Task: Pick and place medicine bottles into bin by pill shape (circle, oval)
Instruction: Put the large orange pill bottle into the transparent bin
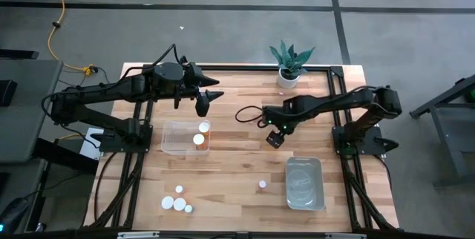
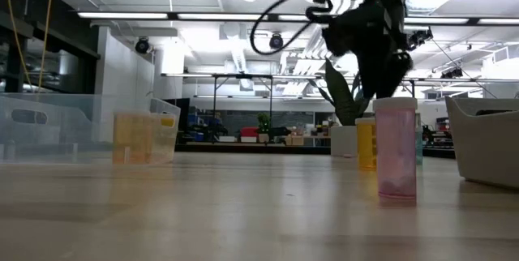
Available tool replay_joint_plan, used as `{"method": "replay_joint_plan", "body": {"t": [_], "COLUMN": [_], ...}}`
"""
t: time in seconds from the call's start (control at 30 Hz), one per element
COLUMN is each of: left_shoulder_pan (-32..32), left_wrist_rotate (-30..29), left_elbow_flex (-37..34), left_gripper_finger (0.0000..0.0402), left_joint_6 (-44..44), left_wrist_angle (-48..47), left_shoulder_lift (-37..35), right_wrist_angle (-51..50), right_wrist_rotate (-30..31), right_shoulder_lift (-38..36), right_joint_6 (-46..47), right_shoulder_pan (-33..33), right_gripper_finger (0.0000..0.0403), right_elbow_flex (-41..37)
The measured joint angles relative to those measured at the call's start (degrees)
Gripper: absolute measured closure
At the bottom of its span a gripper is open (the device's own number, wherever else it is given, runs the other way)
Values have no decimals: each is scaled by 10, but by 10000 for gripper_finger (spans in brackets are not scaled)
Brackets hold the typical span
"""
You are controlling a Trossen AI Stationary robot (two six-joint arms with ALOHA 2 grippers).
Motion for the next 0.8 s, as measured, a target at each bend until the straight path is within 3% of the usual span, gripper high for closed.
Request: {"method": "replay_joint_plan", "body": {"t": [0.5,0.63,0.8], "left_shoulder_pan": [0,0,0], "left_wrist_rotate": [1,33,46], "left_elbow_flex": [0,0,0], "left_gripper_finger": [181,181,181], "left_joint_6": [-22,-24,-29], "left_wrist_angle": [1,0,-3], "left_shoulder_lift": [0,-7,-37], "right_wrist_angle": [72,81,80], "right_wrist_rotate": [34,34,37], "right_shoulder_lift": [30,46,45], "right_joint_6": [89,104,120], "right_shoulder_pan": [15,20,21], "right_gripper_finger": [107,107,137], "right_elbow_flex": [-39,-39,-39]}}
